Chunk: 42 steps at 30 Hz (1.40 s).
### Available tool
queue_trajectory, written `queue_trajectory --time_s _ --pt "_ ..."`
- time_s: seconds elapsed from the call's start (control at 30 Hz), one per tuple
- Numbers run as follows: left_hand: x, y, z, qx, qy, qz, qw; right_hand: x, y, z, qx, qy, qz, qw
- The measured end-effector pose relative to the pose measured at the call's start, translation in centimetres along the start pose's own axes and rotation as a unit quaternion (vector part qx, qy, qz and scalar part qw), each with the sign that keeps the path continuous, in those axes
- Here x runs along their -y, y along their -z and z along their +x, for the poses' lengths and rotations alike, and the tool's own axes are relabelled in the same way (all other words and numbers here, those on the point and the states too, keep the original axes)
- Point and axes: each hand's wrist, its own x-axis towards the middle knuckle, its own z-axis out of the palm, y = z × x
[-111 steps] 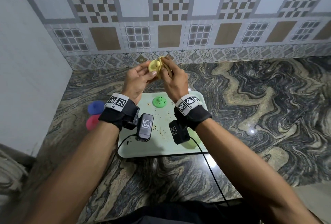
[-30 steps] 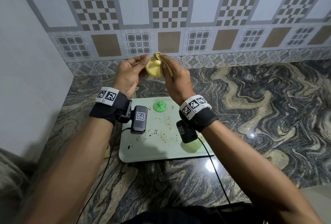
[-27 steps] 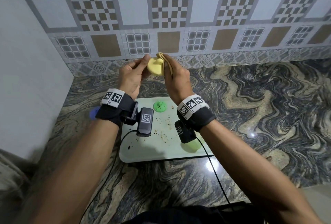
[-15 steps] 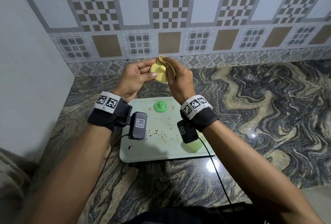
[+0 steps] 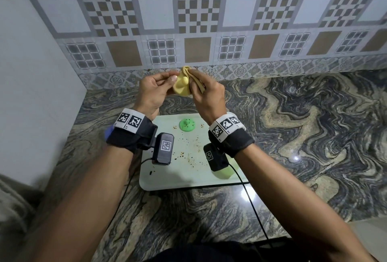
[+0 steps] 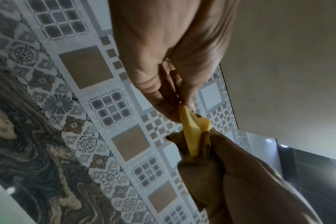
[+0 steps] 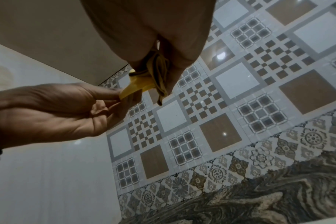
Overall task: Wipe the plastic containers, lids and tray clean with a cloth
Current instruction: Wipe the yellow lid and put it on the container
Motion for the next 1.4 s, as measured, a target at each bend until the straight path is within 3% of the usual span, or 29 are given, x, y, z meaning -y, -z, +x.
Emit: queue_trajectory --time_s 0.13,0.27,0.33,0.5,0.6,0.67,0.73,0.8,0.87,0.93,1.1,1.27,1.4 --pt "-0.5 0.2 0.3 0.035 0.009 0.005 0.999 0.0 0.1 1.0 0.001 -0.018 0.003 1.000" --pt "0.0 -0.6 0.2 -0.060 0.021 -0.044 0.997 0.5 -0.3 0.9 -0.021 0.005 -0.001 1.000" --pt "0.2 -0.9 -0.1 -0.077 0.033 -0.066 0.994 0.5 -0.5 0.7 -0.032 0.004 -0.008 0.999" --pt "-0.4 -0.7 -1.2 0.005 0.071 -0.094 0.993 0.0 -0.6 0.6 -0.061 -0.009 -0.017 0.998" --pt "-0.6 -0.2 -1.3 0.051 0.105 -0.100 0.988 0.2 -0.5 0.7 -0.040 -0.007 -0.014 0.999" --pt "-0.5 0.3 -1.2 0.039 0.112 -0.095 0.988 -0.6 0.1 1.5 -0.013 -0.028 -0.037 0.999" --pt "-0.2 0.9 -0.8 0.025 0.121 -0.098 0.987 -1.3 1.1 2.3 -0.036 -0.072 -0.039 0.996" --pt "-0.1 1.4 -0.5 0.025 0.133 -0.111 0.985 -1.4 1.6 2.2 -0.077 -0.023 -0.035 0.996" --pt "-0.3 1.3 -0.2 0.036 0.143 -0.129 0.981 -0.6 1.0 1.1 -0.037 0.067 -0.034 0.996" --pt "-0.6 0.7 -0.1 0.041 0.147 -0.141 0.978 -0.3 0.1 0.1 0.026 0.104 -0.040 0.993" --pt "-0.5 0.7 -0.2 0.012 0.157 -0.143 0.977 -1.3 0.8 1.6 -0.030 -0.038 -0.052 0.998" --pt "-0.8 0.0 -0.2 -0.008 0.152 -0.164 0.975 -0.8 0.1 1.3 0.028 0.062 -0.097 0.993" --pt "-0.9 -0.1 -0.1 -0.035 0.129 -0.172 0.976 -0.7 0.1 1.2 0.072 0.095 -0.139 0.983"
